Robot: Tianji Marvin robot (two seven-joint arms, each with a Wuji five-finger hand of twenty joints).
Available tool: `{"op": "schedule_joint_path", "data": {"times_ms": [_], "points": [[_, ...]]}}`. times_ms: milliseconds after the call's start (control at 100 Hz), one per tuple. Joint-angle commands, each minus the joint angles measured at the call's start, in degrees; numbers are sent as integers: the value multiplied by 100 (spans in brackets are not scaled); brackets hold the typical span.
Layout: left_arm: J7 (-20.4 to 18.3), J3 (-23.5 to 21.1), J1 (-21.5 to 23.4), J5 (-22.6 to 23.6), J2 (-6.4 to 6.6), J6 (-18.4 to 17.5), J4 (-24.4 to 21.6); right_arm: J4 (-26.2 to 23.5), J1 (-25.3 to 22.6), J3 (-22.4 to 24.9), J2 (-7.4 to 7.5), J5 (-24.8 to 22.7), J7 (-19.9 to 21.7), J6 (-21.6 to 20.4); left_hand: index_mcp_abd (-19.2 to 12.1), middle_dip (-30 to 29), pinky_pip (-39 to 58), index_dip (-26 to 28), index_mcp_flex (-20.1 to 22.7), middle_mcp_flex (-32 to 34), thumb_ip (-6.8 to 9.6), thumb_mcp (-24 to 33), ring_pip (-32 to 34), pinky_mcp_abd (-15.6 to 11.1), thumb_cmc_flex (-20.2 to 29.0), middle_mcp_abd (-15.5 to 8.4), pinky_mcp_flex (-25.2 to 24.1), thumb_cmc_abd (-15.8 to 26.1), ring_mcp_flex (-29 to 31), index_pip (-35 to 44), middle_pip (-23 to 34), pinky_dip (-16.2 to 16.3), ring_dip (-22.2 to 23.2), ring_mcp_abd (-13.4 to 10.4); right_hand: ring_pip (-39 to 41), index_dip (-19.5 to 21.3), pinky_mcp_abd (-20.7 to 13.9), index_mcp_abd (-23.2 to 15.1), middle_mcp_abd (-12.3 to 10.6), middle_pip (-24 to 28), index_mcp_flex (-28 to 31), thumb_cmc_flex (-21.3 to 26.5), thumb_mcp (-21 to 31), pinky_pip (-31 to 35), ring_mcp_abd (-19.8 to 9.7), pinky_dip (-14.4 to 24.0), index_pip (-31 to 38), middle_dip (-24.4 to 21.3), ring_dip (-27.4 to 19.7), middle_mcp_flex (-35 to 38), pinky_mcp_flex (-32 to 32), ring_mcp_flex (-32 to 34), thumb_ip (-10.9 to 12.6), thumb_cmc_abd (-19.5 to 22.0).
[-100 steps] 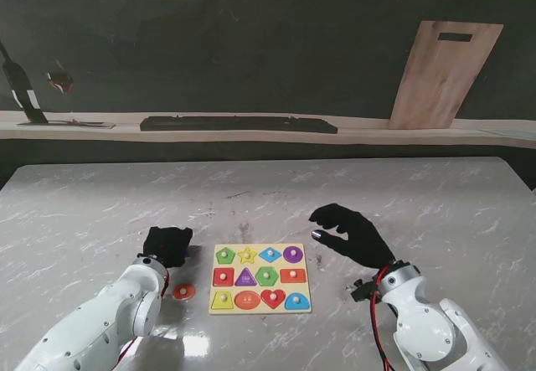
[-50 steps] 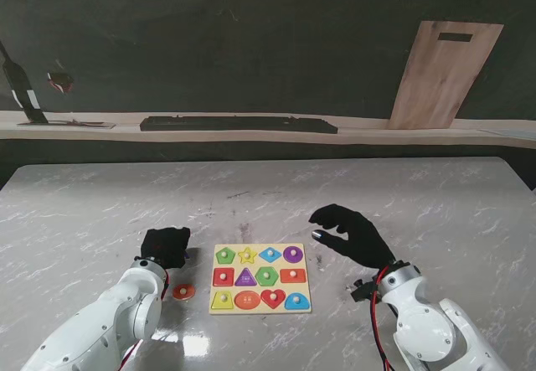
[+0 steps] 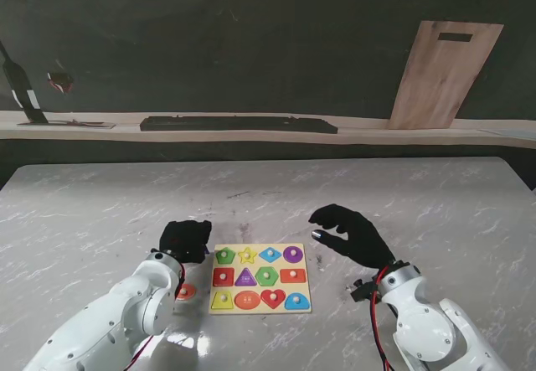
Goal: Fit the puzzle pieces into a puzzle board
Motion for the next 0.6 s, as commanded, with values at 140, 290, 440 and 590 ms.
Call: {"op": "schedule_joint_path", "data": {"times_ms": [140,290,440,590], "points": [[-106,192,-55,-366,-157,121,-286,-27,-32,-15,-20,30,9,-20,235,114,274,186,68,187,346,463,333,315,-55,523,190,-214,309,452,282,182,-21,-20,81,76,-71,-171,-85,28,80,90,-103,84,-116,56,103,54,32,189,-67,39,52,156],[-288,338,-36,-520,-181,362,-495,-32,-32,-26,-16,64,41,-14,317,99,270,169,75,185,349,491,361,386,-34,585,219,-227,318,451,310,189,-76,40,78,77,-73,-171,-99,29,76,91,-103,85,-110,55,100,54,31,195,-67,32,53,147],[-356,516,-3,-563,-209,694,-700,-50,-41,-39,-13,119,78,-20,418,90,279,151,77,173,340,488,404,479,25,678,220,-224,306,433,327,210,-120,131,80,78,-73,-177,-93,27,75,89,-103,85,-108,55,97,53,32,192,-67,33,53,154],[-492,759,-28,-706,-239,1008,-824,-71,-62,-26,-15,158,83,-61,510,106,405,155,52,146,326,434,539,513,82,749,319,-185,329,422,366,290,-130,155,81,81,-72,-165,-101,27,93,89,-102,85,-112,55,101,53,32,194,-68,36,53,152]]}}
